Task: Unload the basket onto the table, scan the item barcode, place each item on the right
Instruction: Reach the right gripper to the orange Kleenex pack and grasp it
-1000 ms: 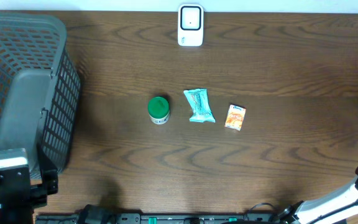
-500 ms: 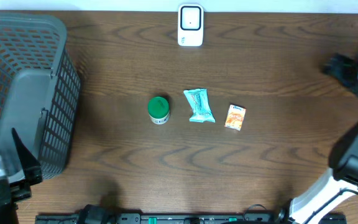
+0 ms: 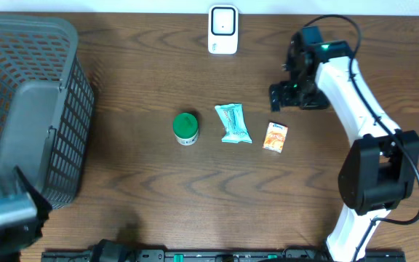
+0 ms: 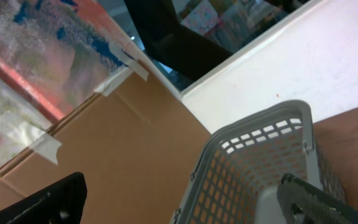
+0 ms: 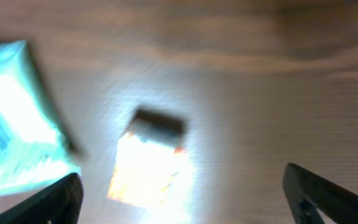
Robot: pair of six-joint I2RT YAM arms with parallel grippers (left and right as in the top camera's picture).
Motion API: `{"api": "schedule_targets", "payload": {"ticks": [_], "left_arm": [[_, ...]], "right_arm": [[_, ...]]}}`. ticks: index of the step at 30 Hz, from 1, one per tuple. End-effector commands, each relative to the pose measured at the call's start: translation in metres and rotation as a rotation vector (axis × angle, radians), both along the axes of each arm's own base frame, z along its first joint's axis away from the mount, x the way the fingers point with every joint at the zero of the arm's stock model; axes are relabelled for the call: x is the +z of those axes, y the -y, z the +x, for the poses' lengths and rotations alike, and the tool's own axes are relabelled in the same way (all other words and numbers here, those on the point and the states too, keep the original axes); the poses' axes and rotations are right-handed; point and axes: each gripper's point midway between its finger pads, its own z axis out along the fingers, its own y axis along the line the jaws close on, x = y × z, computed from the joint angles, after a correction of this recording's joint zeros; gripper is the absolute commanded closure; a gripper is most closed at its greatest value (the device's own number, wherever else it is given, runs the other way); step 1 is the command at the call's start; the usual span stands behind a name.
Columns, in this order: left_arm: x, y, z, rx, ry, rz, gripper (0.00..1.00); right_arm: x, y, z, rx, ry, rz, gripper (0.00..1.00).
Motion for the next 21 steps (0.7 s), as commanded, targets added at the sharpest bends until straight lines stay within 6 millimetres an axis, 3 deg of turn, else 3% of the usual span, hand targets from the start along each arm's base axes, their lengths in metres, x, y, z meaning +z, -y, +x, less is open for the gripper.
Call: {"api": "schedule_targets", "payload": {"ticks": [1, 3, 11, 16, 21], "left_arm": [[-0.019, -0.006, -0.013, 0.026, 0.006, 0.01, 0.02], [-0.033, -0.008, -0.017, 0.047, -0.001, 0.011, 0.02], [-0.08, -0.004, -0.02, 0.065, -0.012, -0.013, 0.02], [-0.079, -0.008, -0.037, 0.076, 0.125, -0.171, 0.02], [-0.076, -0.009, -0.044, 0.081, 0.185, -0.239, 0.02]], "right_arm": [[0.008, -0.046, -0.013, 0.13, -0.027, 0.175, 0.42], [0.006, -0.061, -0.013, 0.151, -0.02, 0.215, 0.62], [-0.036, -0.075, -0.021, 0.028, -0.034, 0.224, 0.7], [-0.072, -0.074, -0.051, 0.018, -0.109, 0.207, 0.73], [-0.09, -0.056, -0.082, 0.011, -0.204, 0.122, 0.88]]}}
